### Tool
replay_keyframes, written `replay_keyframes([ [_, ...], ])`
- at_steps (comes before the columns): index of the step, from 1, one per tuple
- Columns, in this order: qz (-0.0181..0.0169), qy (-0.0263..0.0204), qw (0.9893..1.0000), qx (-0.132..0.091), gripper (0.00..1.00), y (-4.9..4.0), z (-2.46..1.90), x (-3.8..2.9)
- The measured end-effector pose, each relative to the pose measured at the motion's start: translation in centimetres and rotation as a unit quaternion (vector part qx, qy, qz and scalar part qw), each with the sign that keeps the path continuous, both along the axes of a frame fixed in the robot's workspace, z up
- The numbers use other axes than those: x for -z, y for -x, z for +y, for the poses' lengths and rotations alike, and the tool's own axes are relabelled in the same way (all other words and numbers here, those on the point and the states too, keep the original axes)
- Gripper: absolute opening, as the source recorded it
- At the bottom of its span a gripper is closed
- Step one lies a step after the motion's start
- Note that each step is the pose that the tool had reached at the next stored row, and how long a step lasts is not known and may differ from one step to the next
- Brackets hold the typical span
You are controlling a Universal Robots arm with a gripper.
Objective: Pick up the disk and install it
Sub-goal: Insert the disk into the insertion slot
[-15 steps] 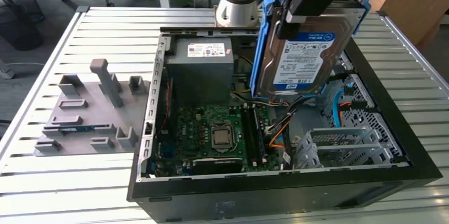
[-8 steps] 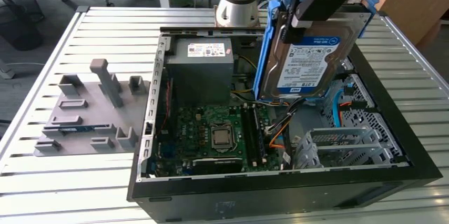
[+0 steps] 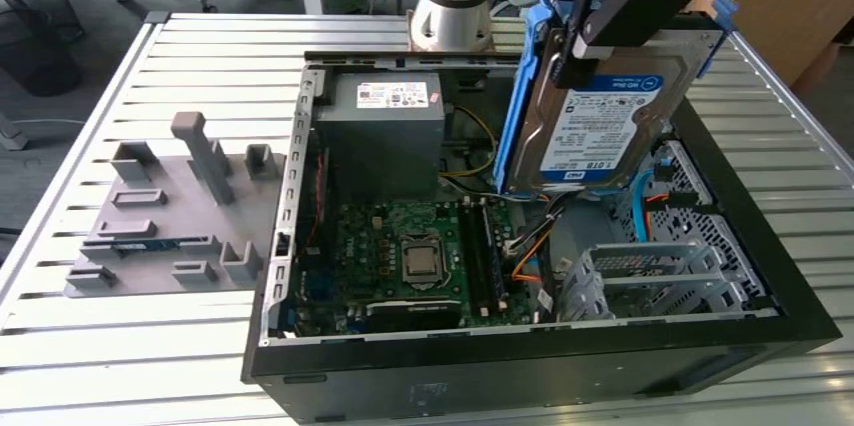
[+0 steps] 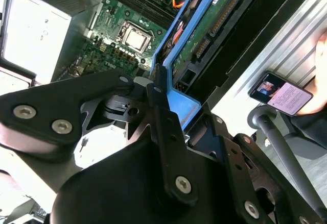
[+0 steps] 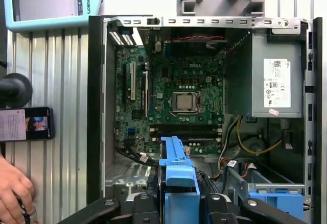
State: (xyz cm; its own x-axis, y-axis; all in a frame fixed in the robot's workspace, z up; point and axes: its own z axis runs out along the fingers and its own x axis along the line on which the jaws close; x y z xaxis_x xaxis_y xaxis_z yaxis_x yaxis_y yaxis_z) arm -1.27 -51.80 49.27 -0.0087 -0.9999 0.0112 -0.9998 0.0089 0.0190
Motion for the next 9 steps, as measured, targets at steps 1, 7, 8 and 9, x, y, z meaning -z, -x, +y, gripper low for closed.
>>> replay_keyframes([
  [1,0.0000,0.0000,1.0000,0.000,0.36,0.00,-0.12,0.02],
  [7,0.0000,0.0000,1.0000,0.000,0.36,-0.05,-0.96,0.08],
  [8,0.0002,0.0000,1.0000,0.000,0.36,-0.14,-1.12,0.09],
  [9,0.0004,-0.0001,1.0000,0.000,0.36,-0.26,-1.25,0.11],
])
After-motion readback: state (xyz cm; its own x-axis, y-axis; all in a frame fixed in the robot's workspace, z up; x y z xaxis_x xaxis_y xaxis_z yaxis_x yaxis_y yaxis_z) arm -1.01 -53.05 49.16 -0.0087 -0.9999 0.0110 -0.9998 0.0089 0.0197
